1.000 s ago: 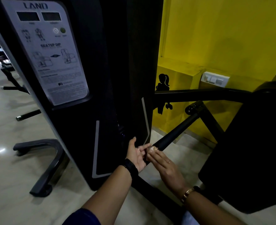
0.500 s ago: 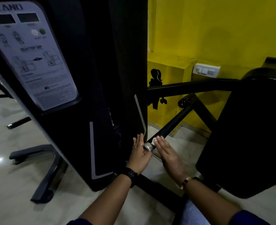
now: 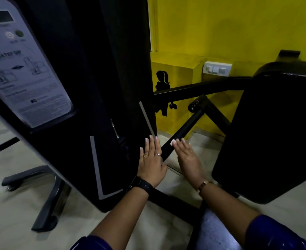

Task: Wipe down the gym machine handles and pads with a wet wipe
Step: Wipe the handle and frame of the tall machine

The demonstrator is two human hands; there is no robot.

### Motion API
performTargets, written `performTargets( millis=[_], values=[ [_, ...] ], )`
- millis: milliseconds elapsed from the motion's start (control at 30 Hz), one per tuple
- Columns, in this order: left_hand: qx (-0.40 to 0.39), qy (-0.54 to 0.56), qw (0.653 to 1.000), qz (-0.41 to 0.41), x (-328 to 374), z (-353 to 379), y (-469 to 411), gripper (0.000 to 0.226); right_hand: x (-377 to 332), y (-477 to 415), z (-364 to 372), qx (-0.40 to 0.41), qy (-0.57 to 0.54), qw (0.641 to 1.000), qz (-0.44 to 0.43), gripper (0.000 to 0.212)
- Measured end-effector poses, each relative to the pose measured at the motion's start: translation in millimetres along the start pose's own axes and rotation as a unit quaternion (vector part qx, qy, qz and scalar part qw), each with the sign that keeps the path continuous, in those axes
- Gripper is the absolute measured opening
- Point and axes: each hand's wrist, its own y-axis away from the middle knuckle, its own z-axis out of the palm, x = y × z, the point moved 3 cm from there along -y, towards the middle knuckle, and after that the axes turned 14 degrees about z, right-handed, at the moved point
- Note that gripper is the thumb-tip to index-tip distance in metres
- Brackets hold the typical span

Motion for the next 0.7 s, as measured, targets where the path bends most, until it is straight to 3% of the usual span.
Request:
performTargets(
  millis=[133, 233, 300, 500, 567, 700],
  values=[
    [0.011, -0.057, 0.998, 0.024, 1.7, -0.4, -0.1, 0.088, -6.3, -15.8, 2.3, -0.008, -0.044, 0.994, 0.101, 0.057],
    [0.045, -0.095, 0.994, 0.041, 0.0, 0.4, -0.6, 0.094, -22.5, -3.7, 5.0, -0.005, -0.066, 0.994, 0.081, 0.061],
    [0.019, -0.082, 0.995, 0.046, -1.2, 4.4, -1.7, 0.088, -21.4, 4.9, 5.8, 0.004, -0.066, 0.994, 0.088, 0.065],
    [0.022, -0.064, 0.996, 0.058, -1.3, 4.5, -0.2, 0.084, -3.8, -24.8, -2.0, 0.009, -0.044, 0.97, 0.239, 0.048],
    [0.033, -0.081, 0.993, 0.078, -5.2, 3.3, -0.1, 0.086, -5.5, -36.5, -8.3, 0.022, -0.03, 0.969, 0.245, 0.043],
    [-0.029, -0.071, 0.993, 0.092, -8.3, 0.5, -3.1, 0.082, -18.2, -34.8, -7.3, 0.04, -0.078, 0.969, 0.229, 0.032]
  ],
)
